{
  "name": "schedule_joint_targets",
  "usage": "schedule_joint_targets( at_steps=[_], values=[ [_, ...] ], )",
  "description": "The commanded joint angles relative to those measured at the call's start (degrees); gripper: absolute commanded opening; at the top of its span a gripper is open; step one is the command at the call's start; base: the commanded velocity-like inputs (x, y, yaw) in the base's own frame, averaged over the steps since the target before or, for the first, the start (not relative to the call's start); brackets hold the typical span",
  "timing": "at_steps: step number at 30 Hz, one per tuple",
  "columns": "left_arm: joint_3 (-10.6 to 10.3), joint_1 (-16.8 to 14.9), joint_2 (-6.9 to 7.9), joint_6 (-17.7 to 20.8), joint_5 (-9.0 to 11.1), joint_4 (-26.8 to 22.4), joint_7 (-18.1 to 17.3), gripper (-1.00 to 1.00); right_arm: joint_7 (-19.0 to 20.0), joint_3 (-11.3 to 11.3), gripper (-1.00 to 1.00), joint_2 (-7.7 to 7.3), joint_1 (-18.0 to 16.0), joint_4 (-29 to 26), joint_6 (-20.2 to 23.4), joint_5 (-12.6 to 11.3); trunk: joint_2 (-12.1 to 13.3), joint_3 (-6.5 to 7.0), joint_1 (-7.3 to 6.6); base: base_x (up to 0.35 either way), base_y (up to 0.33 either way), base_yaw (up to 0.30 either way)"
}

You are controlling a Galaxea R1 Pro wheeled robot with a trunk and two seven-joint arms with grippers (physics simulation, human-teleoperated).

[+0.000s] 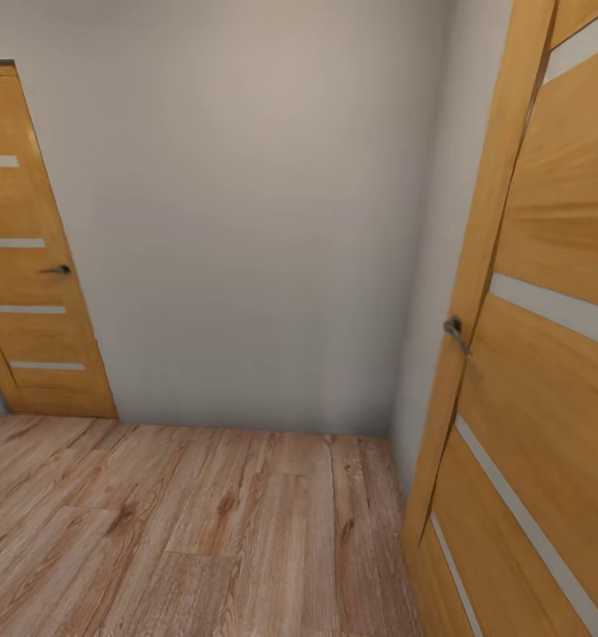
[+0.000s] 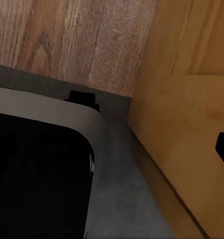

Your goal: Move the two storage containers from the living room to the garage. In the garage, place one container on the floor and stack the other container on top of it (either order is fine).

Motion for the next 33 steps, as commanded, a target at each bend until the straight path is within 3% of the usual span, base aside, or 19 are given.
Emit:
schedule_joint_targets(
  at_steps=[1,12,33],
  values=[
    [0.33,-0.02,-0.02,-0.15,0.08,0.02,-0.03,1.0,-0.02,0.42,1.0,0.03,-0.07,0.18,-0.36,-0.58,-0.03,-0.06,0.0,0.0,0.0,0.12],
    [0.26,-0.02,-0.02,-0.15,0.02,0.02,-0.03,1.0,-0.02,0.4,1.0,0.02,-0.07,0.18,-0.36,-0.68,-0.03,-0.06,0.0,0.002,0.0,0.026],
    [0.24,-0.02,-0.02,0.03,0.09,0.03,-0.03,1.0,-0.02,0.22,1.0,0.01,-0.07,0.18,-0.36,-0.86,-0.03,-0.06,0.0,0.314,0.0,0.0]
  ],
)
